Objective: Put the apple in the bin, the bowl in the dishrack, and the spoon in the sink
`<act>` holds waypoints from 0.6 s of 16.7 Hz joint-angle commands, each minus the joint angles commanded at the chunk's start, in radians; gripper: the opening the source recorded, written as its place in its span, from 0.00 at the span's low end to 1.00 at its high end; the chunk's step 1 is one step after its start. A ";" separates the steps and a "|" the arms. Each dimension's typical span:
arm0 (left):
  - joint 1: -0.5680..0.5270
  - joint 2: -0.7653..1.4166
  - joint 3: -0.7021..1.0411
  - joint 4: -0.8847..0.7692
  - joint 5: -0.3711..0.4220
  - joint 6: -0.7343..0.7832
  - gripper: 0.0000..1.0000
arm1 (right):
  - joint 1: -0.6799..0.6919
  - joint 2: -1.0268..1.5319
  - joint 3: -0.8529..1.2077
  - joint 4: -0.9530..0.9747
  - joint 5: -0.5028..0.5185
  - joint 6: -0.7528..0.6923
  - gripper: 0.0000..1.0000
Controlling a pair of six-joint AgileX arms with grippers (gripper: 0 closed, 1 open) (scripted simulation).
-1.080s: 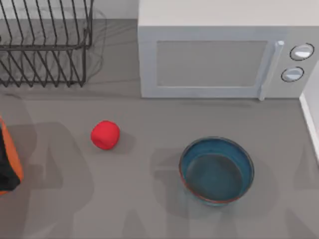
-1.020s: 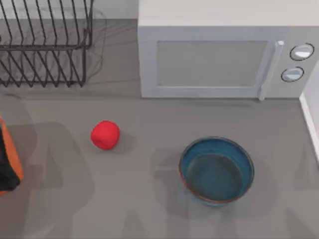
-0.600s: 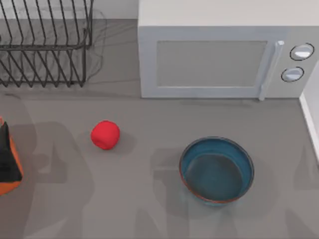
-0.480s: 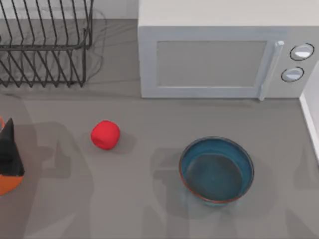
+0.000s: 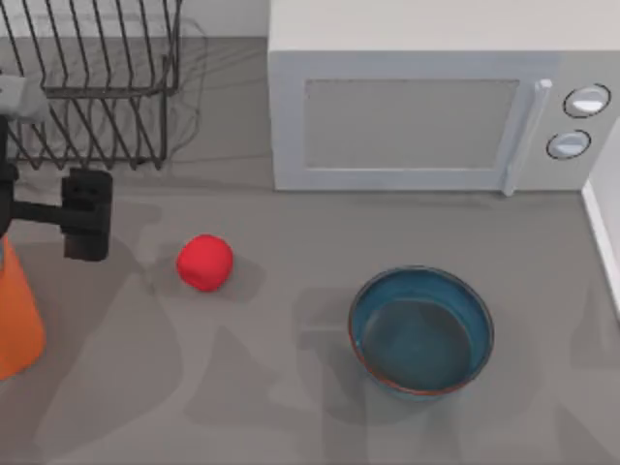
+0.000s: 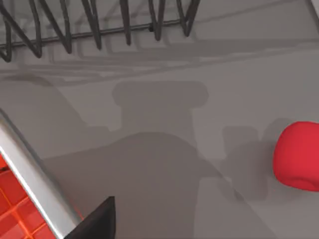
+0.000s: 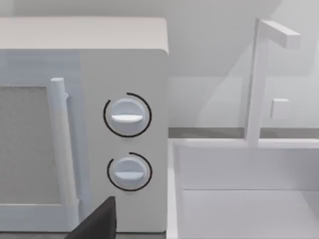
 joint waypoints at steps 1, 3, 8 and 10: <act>-0.020 0.096 0.075 -0.051 0.000 -0.001 1.00 | 0.000 0.000 0.000 0.000 0.000 0.000 1.00; -0.059 0.284 0.222 -0.151 -0.001 -0.004 1.00 | 0.000 0.000 0.000 0.000 0.000 0.000 1.00; -0.148 0.705 0.552 -0.377 -0.003 -0.010 1.00 | 0.000 0.000 0.000 0.000 0.000 0.000 1.00; -0.176 0.838 0.656 -0.448 -0.003 -0.012 1.00 | 0.000 0.000 0.000 0.000 0.000 0.000 1.00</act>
